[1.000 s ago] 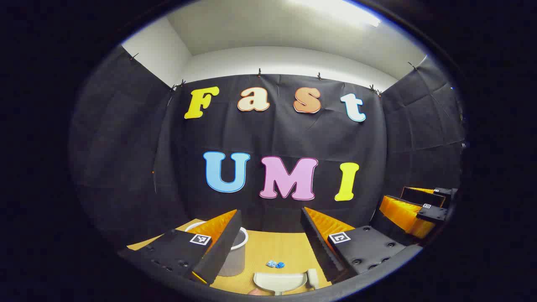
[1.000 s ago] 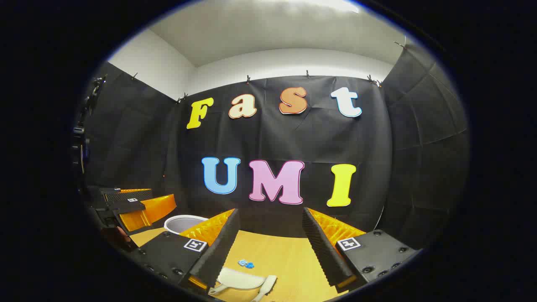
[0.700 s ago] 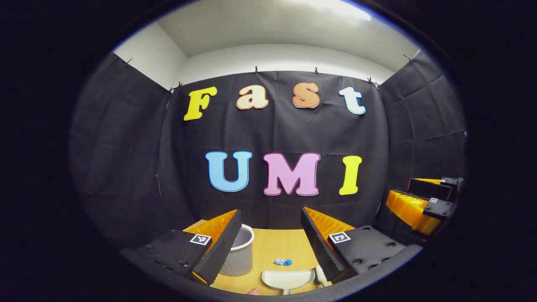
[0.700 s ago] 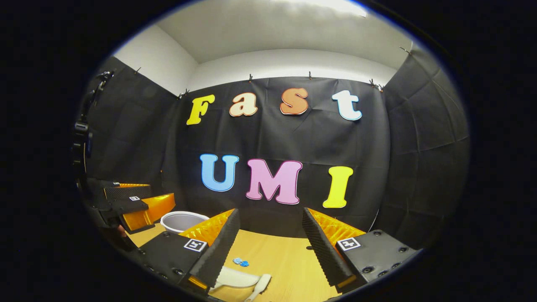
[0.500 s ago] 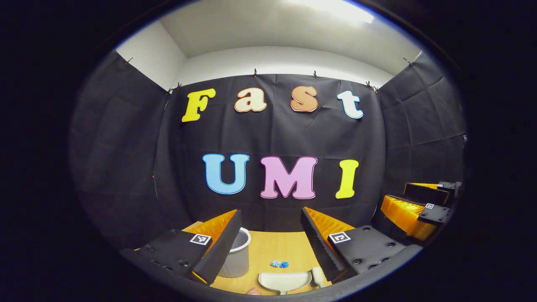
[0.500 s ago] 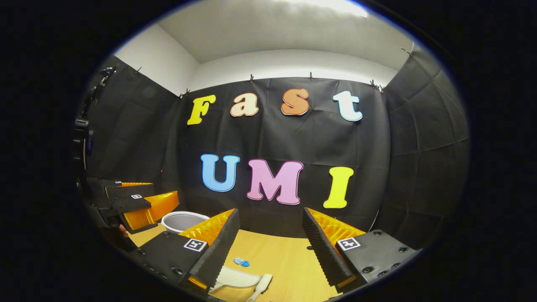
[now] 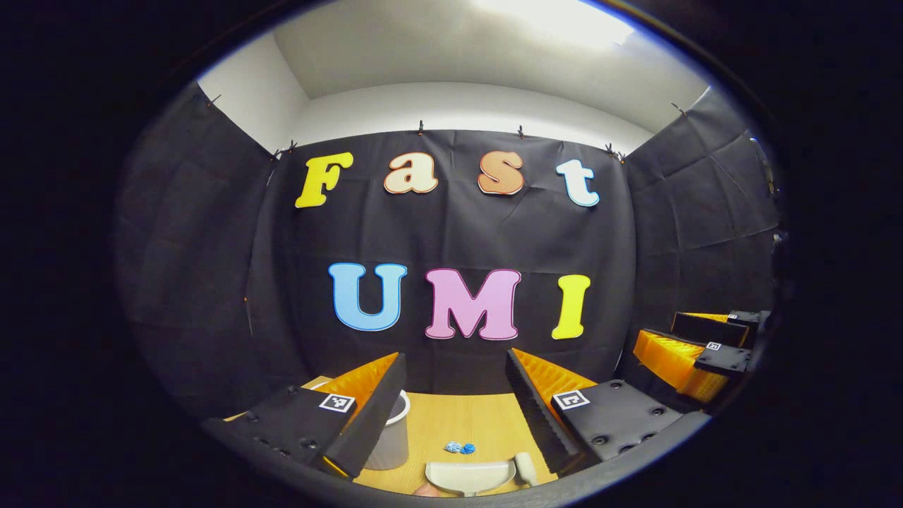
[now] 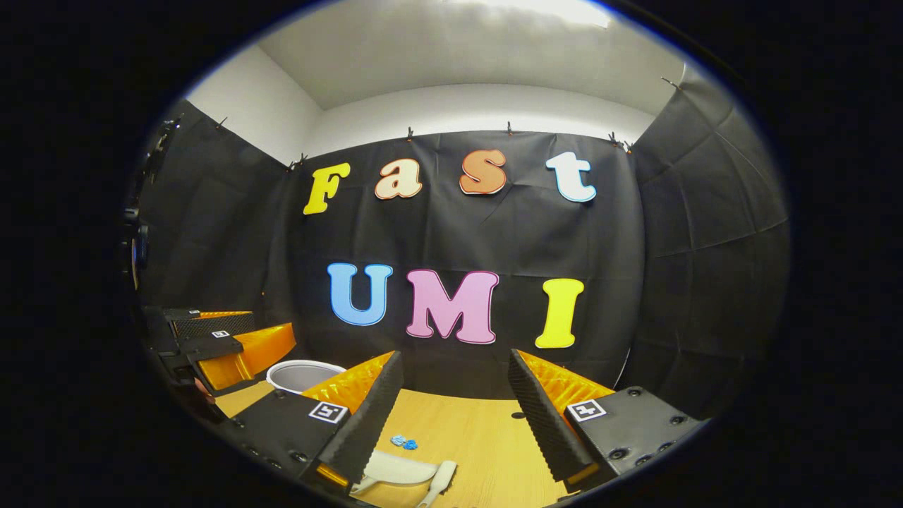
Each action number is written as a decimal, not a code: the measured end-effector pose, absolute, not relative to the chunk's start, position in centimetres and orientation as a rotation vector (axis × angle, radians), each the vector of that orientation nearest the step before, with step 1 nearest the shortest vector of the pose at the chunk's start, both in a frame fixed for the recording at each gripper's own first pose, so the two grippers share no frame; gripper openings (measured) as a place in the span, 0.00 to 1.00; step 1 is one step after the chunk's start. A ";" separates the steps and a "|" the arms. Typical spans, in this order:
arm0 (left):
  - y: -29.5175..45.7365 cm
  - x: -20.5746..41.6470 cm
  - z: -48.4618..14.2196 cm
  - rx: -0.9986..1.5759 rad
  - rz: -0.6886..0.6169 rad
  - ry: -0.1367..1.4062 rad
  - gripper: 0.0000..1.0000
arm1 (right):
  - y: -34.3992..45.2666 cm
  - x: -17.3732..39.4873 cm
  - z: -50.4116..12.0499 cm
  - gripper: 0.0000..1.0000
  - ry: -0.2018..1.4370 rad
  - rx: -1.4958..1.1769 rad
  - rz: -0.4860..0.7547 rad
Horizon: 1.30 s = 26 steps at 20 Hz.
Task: Pick up the small broom and dustpan from the desktop, sweep the trash into the dustpan with the broom, and then empty the trash into the garbage bin.
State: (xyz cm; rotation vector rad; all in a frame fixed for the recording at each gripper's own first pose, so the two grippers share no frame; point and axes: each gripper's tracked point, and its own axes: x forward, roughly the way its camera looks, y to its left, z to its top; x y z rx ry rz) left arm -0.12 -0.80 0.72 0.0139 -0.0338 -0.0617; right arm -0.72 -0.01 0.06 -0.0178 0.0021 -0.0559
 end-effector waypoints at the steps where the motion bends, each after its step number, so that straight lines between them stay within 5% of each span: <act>1: -0.8 0.0 0.8 0.011 -0.063 -0.033 0.84 | 0.0 -0.8 0.1 0.97 0.001 -0.023 -0.060; 3: -0.7 0.1 0.7 0.010 -0.063 -0.031 0.84 | 0.3 -0.8 0.0 0.92 0.001 -0.027 -0.058; 26: -1.1 1.6 -0.4 0.018 -0.087 0.003 0.84 | 1.3 0.9 -1.1 0.94 0.034 -0.040 -0.046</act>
